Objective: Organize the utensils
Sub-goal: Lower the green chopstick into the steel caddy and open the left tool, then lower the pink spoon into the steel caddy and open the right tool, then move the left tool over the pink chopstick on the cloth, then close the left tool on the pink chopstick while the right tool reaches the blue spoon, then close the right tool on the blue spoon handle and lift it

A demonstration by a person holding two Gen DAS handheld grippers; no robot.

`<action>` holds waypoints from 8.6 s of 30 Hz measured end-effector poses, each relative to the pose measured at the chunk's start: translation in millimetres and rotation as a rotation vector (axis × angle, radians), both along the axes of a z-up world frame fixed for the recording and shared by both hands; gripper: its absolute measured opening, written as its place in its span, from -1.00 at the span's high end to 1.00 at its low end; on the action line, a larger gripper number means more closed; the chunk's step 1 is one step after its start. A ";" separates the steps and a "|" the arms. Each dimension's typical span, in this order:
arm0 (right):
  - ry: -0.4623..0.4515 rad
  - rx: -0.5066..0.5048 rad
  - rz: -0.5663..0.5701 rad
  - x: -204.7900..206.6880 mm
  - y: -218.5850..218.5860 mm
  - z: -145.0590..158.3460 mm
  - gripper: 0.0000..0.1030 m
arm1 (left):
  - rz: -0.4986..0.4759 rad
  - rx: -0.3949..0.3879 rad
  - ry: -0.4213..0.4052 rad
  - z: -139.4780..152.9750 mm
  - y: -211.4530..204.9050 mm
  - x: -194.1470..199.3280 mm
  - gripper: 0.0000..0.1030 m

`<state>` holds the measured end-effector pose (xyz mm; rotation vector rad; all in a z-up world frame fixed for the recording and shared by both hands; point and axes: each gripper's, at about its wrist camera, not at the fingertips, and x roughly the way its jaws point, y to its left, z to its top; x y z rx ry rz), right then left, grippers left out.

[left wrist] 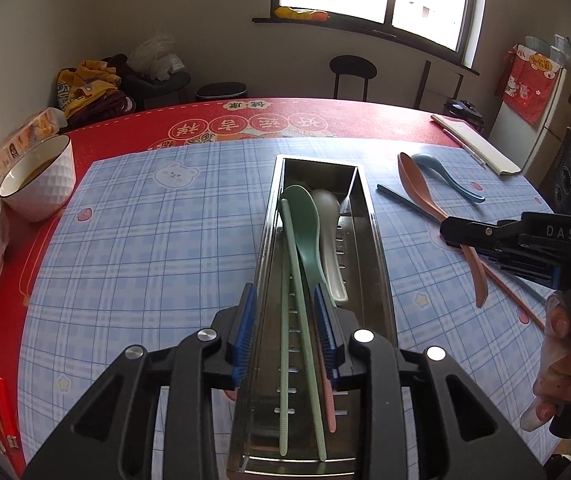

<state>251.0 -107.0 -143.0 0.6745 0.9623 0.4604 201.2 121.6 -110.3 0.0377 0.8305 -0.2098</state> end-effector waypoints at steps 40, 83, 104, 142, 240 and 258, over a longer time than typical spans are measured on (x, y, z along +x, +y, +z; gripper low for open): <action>-0.002 -0.073 0.040 25.0 54.9 15.7 0.69 | 0.001 -0.032 -0.071 14.8 14.1 -19.3 -0.27; -0.113 -0.143 0.009 -37.5 -27.0 29.0 0.48 | -0.005 0.007 -0.104 42.7 -38.9 -51.3 -0.59; -0.290 -0.299 -0.048 -56.0 -151.7 37.3 -0.71 | -0.031 -0.026 0.022 2.2 -151.5 -25.4 -0.89; -0.319 -0.014 -0.123 -45.9 -235.2 -5.4 -0.71 | 0.138 0.138 0.132 -58.5 -211.1 7.0 0.50; -0.320 -0.402 0.111 8.3 -98.4 27.0 0.93 | 0.054 -0.339 -0.167 -24.9 -138.1 -22.2 0.88; -0.296 -0.544 0.359 11.2 -58.6 12.3 0.88 | 0.090 -0.331 -0.168 -16.4 -116.9 -40.5 0.88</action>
